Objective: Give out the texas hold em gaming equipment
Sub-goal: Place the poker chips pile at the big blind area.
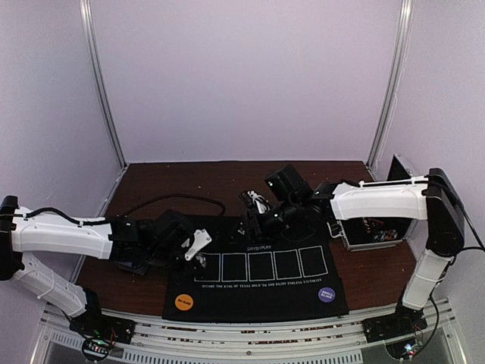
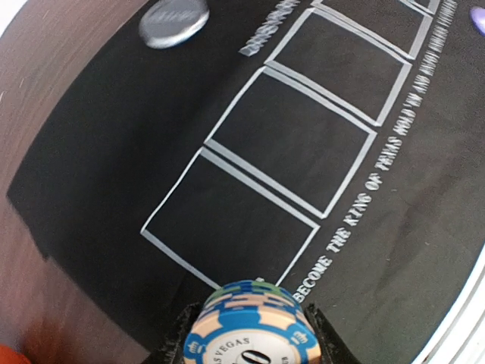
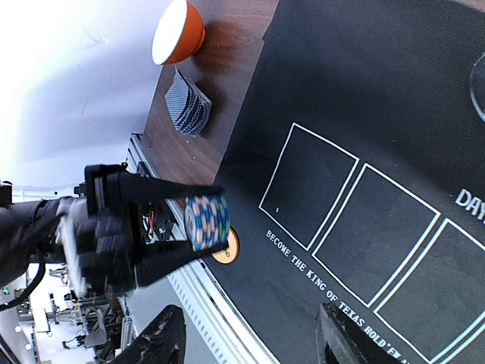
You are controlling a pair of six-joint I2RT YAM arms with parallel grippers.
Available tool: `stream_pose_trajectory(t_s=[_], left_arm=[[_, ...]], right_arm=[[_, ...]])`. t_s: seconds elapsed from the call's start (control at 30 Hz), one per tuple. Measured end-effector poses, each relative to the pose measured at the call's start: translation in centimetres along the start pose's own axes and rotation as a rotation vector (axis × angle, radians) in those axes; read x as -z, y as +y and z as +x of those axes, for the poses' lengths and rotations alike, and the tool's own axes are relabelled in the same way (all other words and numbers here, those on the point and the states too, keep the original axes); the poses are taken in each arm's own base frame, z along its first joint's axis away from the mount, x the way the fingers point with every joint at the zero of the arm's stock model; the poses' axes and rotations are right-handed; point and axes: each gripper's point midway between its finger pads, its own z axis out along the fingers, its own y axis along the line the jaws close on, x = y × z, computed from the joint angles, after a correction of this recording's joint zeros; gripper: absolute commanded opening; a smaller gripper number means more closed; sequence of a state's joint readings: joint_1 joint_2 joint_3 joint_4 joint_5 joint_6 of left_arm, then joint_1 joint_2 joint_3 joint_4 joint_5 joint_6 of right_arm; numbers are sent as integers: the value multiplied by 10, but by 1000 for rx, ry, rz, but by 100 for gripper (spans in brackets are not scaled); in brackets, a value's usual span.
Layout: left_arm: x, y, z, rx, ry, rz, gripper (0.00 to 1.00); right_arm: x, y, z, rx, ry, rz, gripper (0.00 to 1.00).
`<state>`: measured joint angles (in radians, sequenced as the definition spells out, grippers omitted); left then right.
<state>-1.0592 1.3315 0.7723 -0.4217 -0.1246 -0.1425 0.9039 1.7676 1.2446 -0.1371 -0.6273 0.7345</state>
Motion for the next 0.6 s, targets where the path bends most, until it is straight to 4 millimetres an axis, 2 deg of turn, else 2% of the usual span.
stream_pose_trajectory(t_s=[0.17,0.3,0.43,0.6], left_arm=[[-2,15,19,216,49,-97,0],[-9,26,46,340,115,-164,0],[-16,39,71,436,173,-227,0],[-19,44,89,496,198,-258,0]], right_arm=[[15,1,2,43,-13,38,61],[22,-3,9,61,1,67,61],[29,-9,18,72,12,97,61],[36,-8,22,87,11,104,61]])
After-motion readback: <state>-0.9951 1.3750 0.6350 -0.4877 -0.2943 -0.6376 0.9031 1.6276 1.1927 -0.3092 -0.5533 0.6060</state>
